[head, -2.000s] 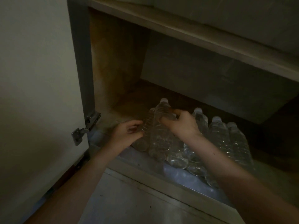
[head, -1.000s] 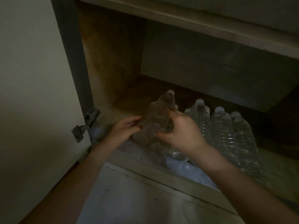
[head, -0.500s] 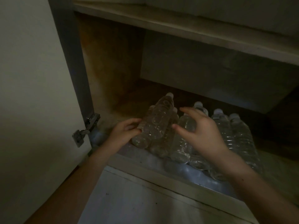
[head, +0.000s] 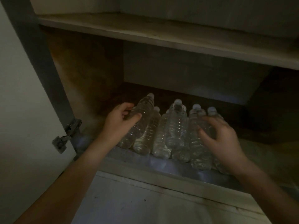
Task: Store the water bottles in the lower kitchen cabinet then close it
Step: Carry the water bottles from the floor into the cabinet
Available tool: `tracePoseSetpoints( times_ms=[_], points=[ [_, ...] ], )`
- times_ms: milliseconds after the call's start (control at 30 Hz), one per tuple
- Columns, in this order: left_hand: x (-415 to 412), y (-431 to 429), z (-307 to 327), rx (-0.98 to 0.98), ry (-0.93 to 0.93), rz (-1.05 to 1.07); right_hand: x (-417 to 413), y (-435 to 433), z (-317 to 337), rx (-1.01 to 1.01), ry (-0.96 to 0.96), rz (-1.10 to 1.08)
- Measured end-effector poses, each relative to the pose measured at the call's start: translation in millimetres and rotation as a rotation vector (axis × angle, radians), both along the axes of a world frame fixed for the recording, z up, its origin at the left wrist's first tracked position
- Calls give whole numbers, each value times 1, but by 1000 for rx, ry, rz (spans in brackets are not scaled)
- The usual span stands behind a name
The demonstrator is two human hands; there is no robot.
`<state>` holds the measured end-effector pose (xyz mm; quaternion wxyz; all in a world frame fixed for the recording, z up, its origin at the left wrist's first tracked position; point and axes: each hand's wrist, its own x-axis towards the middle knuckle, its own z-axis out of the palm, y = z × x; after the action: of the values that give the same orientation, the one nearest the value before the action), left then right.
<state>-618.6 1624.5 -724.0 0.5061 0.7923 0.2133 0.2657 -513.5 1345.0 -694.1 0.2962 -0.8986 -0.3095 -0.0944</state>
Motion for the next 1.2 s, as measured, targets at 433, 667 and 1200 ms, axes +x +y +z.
tracePoseSetpoints(
  times_ms=[433,667,1200],
  points=[
    [8,-12,7,-73,258,95,10,-14,-19,-87,79,-46],
    [12,-12,11,-247,230,190,11,-15,-20,-108,54,-46],
    [15,-56,0,-422,94,131,9,-13,-19,-119,30,-52]
  ],
)
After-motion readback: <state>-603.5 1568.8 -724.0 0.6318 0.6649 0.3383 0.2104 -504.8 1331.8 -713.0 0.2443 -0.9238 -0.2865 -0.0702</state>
